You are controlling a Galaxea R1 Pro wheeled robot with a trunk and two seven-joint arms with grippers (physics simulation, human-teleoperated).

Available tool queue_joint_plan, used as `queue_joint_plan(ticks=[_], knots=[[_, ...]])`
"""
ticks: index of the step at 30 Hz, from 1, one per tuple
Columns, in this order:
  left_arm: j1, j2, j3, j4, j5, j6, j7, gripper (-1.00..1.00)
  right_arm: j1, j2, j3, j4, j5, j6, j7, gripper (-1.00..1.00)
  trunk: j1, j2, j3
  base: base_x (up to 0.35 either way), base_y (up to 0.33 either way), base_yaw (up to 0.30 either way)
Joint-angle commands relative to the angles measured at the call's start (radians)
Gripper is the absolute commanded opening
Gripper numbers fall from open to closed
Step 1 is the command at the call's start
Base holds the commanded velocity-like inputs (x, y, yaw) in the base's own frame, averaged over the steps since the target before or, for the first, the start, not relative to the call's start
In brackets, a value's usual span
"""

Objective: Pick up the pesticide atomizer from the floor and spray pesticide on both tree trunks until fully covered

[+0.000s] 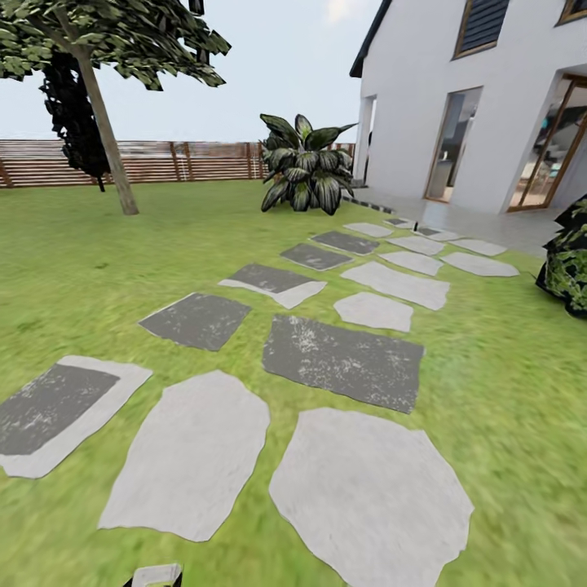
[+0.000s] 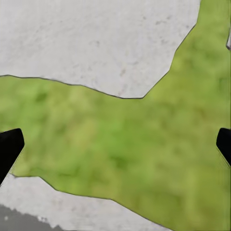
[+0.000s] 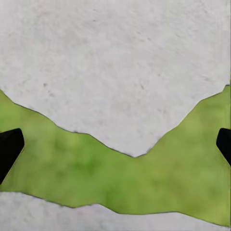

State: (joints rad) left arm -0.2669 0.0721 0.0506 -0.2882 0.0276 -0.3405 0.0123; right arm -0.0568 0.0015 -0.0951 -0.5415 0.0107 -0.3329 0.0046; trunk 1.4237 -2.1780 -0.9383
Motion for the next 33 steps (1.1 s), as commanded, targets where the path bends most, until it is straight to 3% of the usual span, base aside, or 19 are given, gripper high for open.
queue_joint_plan(ticks=[1,33], knots=[[0.000,0.000,0.000,0.000,0.000,0.000,0.000,1.00,0.000,0.000,0.000,0.000,0.000,0.000,0.000,1.00,0.000,0.000,-0.002,0.339,0.000,0.000],[0.000,0.000,0.000,0.000,0.000,0.000,0.000,1.00,-0.001,0.000,0.003,0.000,0.000,0.000,0.000,1.00,0.000,0.000,-0.051,0.339,0.000,0.000]])
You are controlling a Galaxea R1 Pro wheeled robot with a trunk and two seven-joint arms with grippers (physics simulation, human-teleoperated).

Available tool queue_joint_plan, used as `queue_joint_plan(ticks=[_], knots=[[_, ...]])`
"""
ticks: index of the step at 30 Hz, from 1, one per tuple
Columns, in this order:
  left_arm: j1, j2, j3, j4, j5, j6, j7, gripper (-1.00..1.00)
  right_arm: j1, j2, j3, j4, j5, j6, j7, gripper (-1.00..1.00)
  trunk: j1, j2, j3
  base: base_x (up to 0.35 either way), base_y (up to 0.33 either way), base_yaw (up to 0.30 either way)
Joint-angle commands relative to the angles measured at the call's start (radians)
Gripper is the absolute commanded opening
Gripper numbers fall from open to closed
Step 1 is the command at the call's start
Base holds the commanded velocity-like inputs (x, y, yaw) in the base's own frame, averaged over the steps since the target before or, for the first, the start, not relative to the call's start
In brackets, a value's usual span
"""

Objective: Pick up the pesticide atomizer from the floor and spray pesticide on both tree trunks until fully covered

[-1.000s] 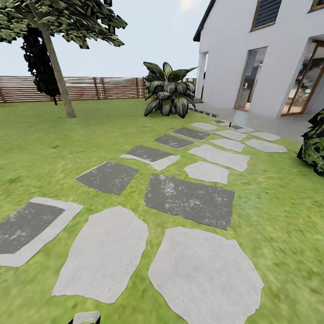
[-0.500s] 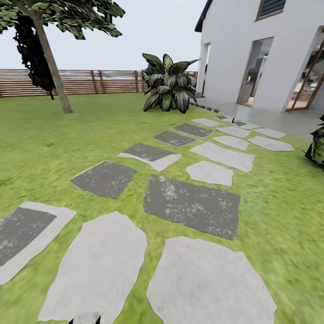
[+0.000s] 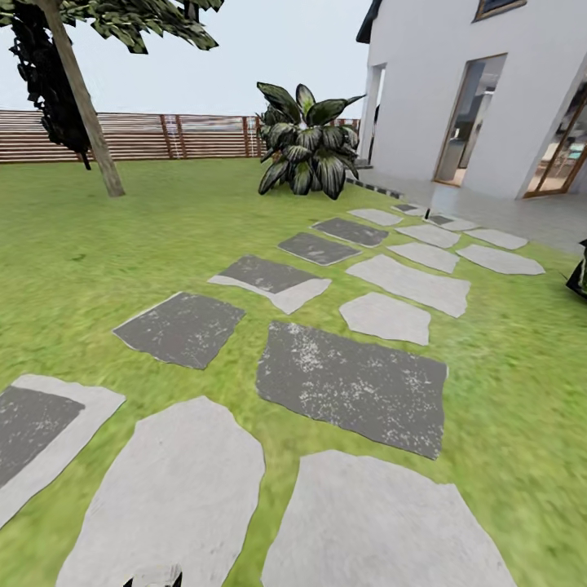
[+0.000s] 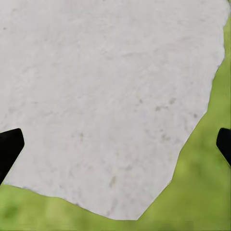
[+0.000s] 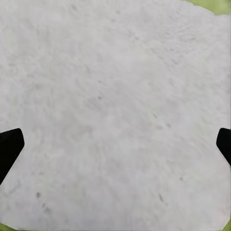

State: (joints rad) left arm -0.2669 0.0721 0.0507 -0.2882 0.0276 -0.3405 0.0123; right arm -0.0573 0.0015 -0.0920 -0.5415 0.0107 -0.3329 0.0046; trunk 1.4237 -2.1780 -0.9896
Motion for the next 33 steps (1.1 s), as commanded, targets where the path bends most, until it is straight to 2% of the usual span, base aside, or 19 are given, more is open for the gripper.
queue_joint_plan(ticks=[1,33], knots=[[0.000,0.000,0.000,0.000,0.000,0.000,0.000,1.00,0.000,0.000,0.000,0.000,0.000,0.000,0.000,1.00,0.000,0.000,-0.002,0.339,0.000,0.000],[0.000,0.000,0.000,0.000,0.000,0.000,0.000,1.00,0.000,0.001,0.000,0.000,0.000,0.000,0.001,1.00,0.000,0.000,-0.053,0.339,0.000,0.000]])
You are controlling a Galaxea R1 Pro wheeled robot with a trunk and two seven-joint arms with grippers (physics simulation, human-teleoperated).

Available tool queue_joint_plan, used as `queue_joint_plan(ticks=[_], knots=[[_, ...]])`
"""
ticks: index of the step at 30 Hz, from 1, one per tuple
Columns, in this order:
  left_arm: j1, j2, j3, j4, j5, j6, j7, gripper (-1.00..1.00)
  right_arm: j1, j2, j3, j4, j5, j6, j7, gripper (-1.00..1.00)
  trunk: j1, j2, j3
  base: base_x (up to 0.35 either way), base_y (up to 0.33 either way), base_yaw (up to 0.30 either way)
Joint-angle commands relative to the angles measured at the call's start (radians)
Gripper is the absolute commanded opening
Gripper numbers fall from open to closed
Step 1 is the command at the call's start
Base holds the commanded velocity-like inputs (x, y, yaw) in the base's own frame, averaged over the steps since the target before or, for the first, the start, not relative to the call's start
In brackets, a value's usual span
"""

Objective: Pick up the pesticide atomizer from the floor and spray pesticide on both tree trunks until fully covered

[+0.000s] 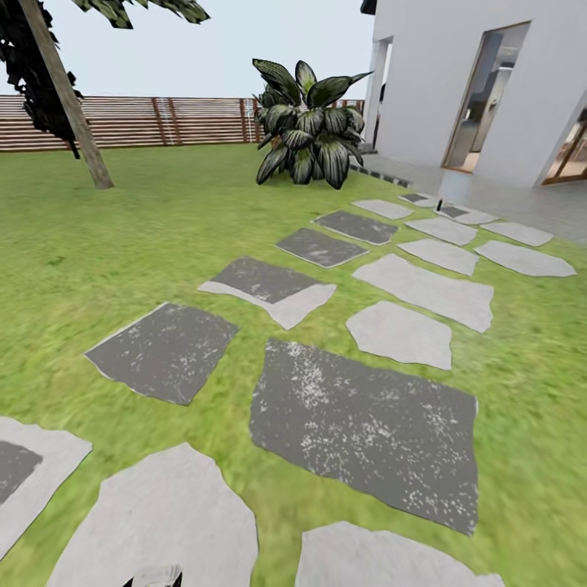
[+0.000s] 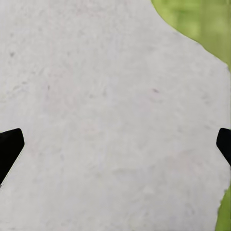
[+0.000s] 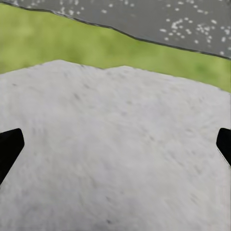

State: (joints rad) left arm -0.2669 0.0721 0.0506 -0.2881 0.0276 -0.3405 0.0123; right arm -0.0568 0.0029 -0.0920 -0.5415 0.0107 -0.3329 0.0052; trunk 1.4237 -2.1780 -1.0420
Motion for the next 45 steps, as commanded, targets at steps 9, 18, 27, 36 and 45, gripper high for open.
queue_joint_plan(ticks=[9,18,27,36,45], knots=[[0.000,0.000,0.000,0.000,0.000,0.000,0.000,1.00,0.000,0.000,0.000,0.000,0.000,0.000,0.000,1.00,0.000,0.000,-0.014,0.339,0.000,0.000],[0.000,0.000,0.000,0.000,0.000,0.000,0.000,1.00,0.000,0.000,0.000,0.000,0.000,0.000,0.000,1.00,0.000,0.000,-0.029,0.339,0.000,0.000],[0.000,0.000,0.000,0.000,0.000,0.000,0.000,1.00,0.000,0.000,0.000,0.000,0.000,0.000,0.000,1.00,0.000,0.000,-0.043,0.339,0.000,0.000],[0.000,0.000,0.000,0.000,0.000,0.000,0.000,1.00,0.000,-0.003,0.001,0.002,0.002,0.000,0.005,1.00,0.000,0.000,-0.053,0.339,0.000,0.000],[0.000,0.001,0.000,0.000,0.000,0.000,0.000,1.00,0.000,-0.004,0.000,0.065,0.002,-0.003,0.004,1.00,0.000,0.000,-0.053,0.339,0.000,0.000]])
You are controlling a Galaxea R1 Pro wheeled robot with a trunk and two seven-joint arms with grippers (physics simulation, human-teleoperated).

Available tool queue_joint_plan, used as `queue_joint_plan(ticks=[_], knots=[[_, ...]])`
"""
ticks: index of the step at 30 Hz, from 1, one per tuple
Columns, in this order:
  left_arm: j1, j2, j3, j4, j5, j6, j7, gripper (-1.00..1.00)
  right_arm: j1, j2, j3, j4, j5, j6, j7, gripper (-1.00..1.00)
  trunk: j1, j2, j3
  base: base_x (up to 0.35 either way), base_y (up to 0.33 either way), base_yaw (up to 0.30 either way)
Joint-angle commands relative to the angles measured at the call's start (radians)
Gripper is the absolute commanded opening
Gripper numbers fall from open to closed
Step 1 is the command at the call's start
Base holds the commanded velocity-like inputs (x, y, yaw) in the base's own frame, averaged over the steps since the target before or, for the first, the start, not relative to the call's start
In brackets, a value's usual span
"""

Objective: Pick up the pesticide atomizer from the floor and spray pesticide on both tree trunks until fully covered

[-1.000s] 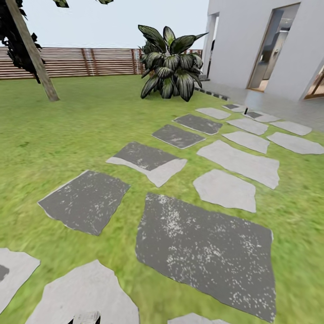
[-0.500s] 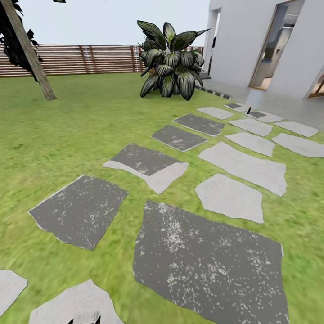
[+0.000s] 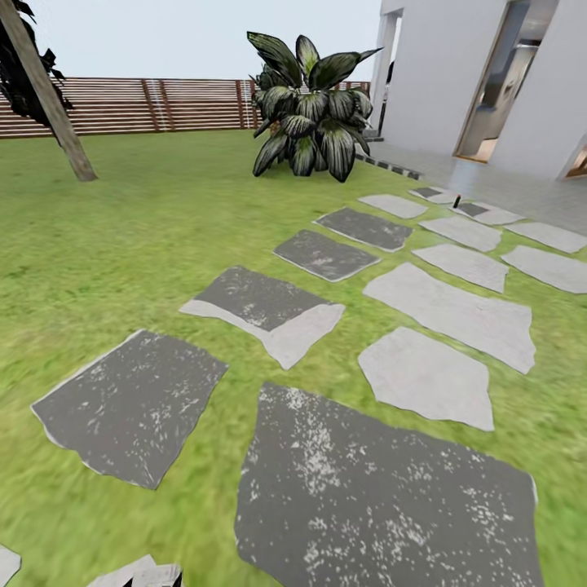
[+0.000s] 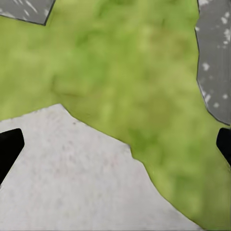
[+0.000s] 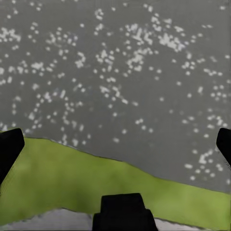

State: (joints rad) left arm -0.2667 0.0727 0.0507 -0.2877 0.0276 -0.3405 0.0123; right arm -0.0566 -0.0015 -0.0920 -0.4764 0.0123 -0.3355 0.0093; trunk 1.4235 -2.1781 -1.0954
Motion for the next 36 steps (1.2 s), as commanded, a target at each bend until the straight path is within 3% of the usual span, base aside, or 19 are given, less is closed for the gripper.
queue_joint_plan(ticks=[1,24,36], knots=[[0.000,0.000,0.000,0.000,0.000,0.000,0.000,1.00,0.000,0.000,0.000,0.004,0.000,0.000,0.000,1.00,0.000,0.000,0.000,0.339,0.000,0.000],[0.000,0.000,0.000,-0.001,0.000,0.000,0.000,1.00,0.000,0.001,-0.002,0.005,-0.003,-0.002,-0.003,1.00,0.000,0.000,0.000,0.339,0.000,-0.002],[0.000,0.001,0.000,-0.001,0.000,0.000,0.000,1.00,0.000,0.000,-0.001,0.007,-0.003,-0.004,-0.002,1.00,0.000,0.000,0.003,0.339,0.000,-0.223]])
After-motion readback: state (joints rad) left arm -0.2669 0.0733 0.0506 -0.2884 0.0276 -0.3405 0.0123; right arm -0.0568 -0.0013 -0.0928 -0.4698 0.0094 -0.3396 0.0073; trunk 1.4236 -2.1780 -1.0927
